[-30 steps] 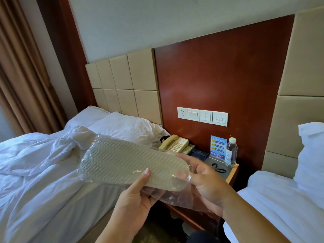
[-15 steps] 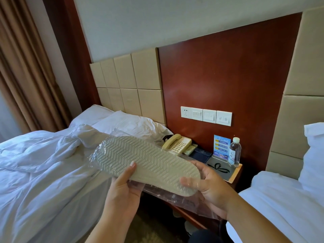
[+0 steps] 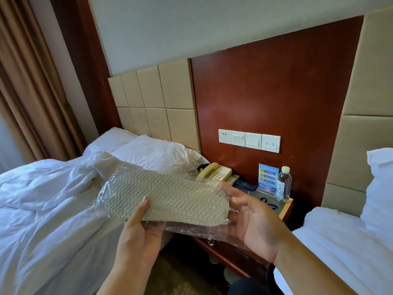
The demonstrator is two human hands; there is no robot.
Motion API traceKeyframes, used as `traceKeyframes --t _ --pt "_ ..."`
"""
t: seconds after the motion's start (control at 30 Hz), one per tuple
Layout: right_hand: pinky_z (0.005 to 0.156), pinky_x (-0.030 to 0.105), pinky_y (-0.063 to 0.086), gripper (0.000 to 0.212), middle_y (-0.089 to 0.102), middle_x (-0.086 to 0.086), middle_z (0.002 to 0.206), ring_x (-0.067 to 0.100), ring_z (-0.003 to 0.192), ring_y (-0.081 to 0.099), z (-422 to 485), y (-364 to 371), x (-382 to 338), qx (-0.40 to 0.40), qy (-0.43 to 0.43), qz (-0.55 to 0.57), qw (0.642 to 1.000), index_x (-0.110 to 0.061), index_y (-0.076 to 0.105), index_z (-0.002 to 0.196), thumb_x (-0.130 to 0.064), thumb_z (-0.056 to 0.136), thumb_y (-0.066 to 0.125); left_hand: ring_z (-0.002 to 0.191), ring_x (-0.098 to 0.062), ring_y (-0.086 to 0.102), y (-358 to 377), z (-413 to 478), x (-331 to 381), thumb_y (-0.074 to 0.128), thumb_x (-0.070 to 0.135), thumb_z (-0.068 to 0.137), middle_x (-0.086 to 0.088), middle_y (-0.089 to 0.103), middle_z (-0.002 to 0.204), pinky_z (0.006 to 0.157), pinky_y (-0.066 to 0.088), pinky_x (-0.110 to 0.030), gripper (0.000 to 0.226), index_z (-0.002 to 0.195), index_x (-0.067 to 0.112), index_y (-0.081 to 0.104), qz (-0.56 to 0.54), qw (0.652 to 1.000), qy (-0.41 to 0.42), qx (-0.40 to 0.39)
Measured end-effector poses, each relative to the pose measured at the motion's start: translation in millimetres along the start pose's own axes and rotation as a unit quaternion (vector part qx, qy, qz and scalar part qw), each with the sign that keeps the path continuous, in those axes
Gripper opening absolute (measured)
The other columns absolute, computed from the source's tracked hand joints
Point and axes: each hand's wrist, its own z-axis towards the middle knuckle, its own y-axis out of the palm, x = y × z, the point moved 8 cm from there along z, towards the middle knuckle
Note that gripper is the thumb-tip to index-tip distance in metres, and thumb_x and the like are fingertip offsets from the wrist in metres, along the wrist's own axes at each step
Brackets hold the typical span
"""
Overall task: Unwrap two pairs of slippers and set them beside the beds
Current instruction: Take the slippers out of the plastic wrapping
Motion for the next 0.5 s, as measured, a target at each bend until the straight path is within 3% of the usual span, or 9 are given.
traceKeyframes --t 0.13,0.27,0.37,0.5 --pt "0.106 0.063 0.037 0.047 0.058 0.019 0.136 0.041 0.127 0.052 -0.1 2.1 5.7 -0.017 0.031 -0.024 0.999 -0.007 0.064 0.125 -0.012 0.081 0.047 0.102 -0.026 0.071 1.0 -1.8 -3.3 0.069 0.005 0.079 -0.011 0.071 0.118 0.070 0.061 -0.041 0.067 0.143 0.011 0.049 0.010 1.000 -0.009 -0.007" --pt "0.100 0.059 0.045 0.039 0.062 0.018 0.130 0.038 0.119 0.059 0.4 2.5 8.4 -0.007 0.050 -0.079 0.996 -0.011 0.067 0.122 -0.001 0.088 0.050 0.101 -0.026 0.072 2.3 -1.8 -3.0 0.069 0.007 0.080 -0.011 0.072 0.117 0.069 0.061 -0.041 0.065 0.142 0.011 0.049 0.024 1.000 -0.010 -0.003" --pt "0.090 0.053 0.054 0.035 0.068 0.013 0.122 0.033 0.110 0.066 -1.1 -4.3 3.6 0.032 0.029 -0.076 0.996 -0.019 0.071 0.118 -0.009 0.085 0.064 0.092 -0.022 0.075 5.4 1.7 11.2 0.070 0.008 0.078 -0.007 0.076 0.107 0.061 0.060 -0.036 0.063 0.138 0.012 0.052 0.018 1.000 0.009 -0.002" --pt "0.063 0.039 0.060 0.038 0.072 0.012 0.114 0.033 0.101 0.070 -5.4 -12.2 -2.4 0.075 -0.003 -0.080 0.994 -0.017 0.074 0.111 -0.003 0.076 0.071 0.087 -0.022 0.075 9.5 3.5 25.6 0.072 0.009 0.075 -0.008 0.077 0.101 0.057 0.060 -0.040 0.054 0.127 0.013 0.059 0.015 1.000 0.016 -0.006"
